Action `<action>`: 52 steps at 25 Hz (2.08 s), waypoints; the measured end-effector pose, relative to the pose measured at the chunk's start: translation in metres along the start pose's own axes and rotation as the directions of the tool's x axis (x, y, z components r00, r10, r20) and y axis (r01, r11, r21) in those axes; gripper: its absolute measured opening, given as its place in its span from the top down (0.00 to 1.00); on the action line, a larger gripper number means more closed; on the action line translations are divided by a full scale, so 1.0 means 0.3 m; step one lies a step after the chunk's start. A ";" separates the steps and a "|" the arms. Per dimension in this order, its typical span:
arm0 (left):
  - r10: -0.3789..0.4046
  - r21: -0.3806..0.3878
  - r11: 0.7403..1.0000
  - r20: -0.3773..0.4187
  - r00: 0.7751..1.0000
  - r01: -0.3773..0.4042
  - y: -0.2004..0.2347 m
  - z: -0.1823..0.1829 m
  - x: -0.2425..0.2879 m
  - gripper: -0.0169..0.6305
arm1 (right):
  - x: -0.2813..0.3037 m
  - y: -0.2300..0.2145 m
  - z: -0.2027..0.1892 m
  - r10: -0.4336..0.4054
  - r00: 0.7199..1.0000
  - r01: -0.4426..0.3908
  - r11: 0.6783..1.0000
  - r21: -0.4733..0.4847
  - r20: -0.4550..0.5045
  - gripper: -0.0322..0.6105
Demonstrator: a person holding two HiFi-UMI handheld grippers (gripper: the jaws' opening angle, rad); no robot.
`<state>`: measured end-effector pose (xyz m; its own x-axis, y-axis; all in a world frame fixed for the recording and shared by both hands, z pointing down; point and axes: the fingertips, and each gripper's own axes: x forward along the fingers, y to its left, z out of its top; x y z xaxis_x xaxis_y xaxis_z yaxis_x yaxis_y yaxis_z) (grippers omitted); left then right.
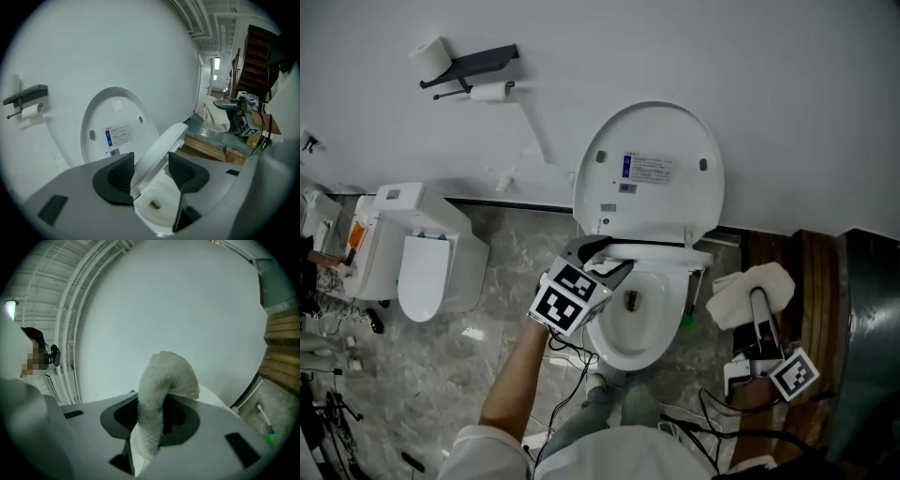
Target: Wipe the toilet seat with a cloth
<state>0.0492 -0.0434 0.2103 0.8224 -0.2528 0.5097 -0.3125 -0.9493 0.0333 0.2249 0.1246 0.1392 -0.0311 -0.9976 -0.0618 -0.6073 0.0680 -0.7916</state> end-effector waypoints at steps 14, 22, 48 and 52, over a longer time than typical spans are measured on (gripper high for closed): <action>-0.161 0.191 0.967 -0.067 0.985 0.171 -0.383 -0.476 -0.148 0.59 | -0.364 0.050 -0.282 -0.145 0.989 0.144 0.989 0.040 0.038 0.79; -0.310 0.107 0.942 -0.075 0.948 0.317 -0.502 -0.713 -0.165 0.60 | -0.447 -0.063 -0.492 -0.208 0.977 0.210 0.976 0.054 -0.048 0.79; -0.264 -0.249 0.947 -0.245 0.933 0.203 -0.567 -1.485 0.138 0.77 | -0.474 -0.557 -1.012 -0.341 0.899 0.357 0.934 0.007 -0.273 0.79; -0.221 -0.248 0.957 -0.292 0.931 0.150 -0.542 -1.539 0.174 0.85 | -0.426 -0.610 -1.076 -0.336 0.881 0.351 0.936 -0.016 -0.334 0.79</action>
<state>-0.0766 0.1841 0.6283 0.6957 0.0294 0.7177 -0.2935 -0.9003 0.3214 0.0836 0.2355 0.4882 -0.0885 -0.9060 0.4140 -0.5924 -0.2863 -0.7531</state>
